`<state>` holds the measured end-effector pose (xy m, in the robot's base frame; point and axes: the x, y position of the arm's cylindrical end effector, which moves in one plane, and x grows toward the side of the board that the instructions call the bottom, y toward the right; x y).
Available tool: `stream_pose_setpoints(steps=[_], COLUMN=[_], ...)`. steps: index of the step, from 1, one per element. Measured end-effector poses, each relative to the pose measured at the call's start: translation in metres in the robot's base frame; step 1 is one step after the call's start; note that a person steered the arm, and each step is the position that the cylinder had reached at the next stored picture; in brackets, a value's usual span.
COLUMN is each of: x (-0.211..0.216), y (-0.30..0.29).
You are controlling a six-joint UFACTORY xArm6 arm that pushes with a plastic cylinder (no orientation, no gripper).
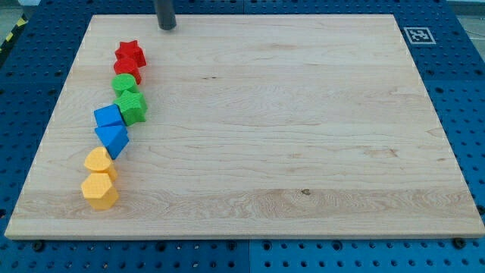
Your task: Move the red star to the top center of the board
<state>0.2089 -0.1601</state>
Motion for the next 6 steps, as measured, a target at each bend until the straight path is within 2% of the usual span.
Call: stream_pose_setpoints(steps=[1, 2, 3, 4, 5, 6], x=[-0.004, 0.030, 0.077, 0.107, 0.117, 0.113], y=[-0.057, -0.101, -0.104, -0.071, -0.009, 0.081])
